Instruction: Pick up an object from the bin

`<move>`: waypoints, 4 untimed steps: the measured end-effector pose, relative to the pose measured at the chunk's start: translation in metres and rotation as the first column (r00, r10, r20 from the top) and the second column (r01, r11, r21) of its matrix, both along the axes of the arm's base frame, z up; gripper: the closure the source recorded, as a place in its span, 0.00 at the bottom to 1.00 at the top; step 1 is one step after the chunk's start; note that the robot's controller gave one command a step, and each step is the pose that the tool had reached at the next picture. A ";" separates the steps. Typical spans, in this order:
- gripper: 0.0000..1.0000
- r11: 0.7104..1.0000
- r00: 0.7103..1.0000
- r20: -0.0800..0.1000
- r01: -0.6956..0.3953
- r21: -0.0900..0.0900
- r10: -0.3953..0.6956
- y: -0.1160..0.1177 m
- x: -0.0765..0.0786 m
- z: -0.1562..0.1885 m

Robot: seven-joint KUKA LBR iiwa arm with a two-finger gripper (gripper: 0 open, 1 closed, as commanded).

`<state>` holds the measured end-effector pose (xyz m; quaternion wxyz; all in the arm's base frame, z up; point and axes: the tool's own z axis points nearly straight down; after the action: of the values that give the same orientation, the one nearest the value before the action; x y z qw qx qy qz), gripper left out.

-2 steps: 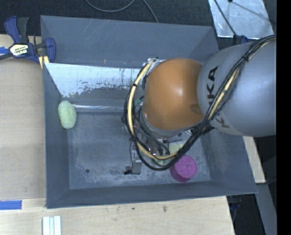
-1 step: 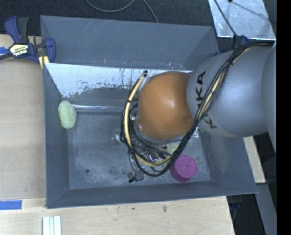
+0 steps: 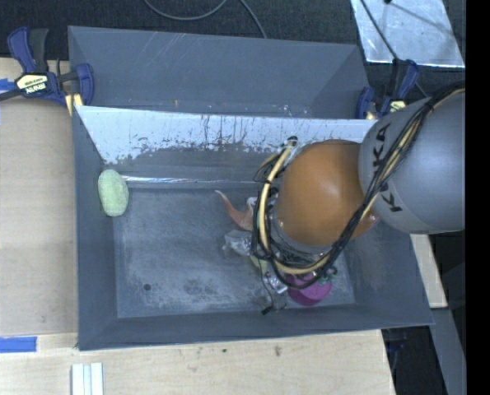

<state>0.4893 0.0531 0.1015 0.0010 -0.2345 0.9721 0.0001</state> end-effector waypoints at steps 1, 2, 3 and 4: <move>0.00 0.996 0.996 0.000 0.084 0.000 -0.084 -0.021 0.021 0.021; 0.00 0.993 0.993 0.003 -0.115 0.000 0.115 -0.064 0.037 -0.012; 1.00 1.000 1.000 0.010 -0.003 0.008 0.003 -0.080 0.065 -0.023; 1.00 1.000 1.000 0.010 -0.003 0.008 0.003 -0.080 0.065 -0.023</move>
Offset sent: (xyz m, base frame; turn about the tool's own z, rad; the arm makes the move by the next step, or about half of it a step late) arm 0.0427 -0.0855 -0.0315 -0.1659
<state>0.5543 -0.0266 0.0787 0.0067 -0.2358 0.9718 0.0029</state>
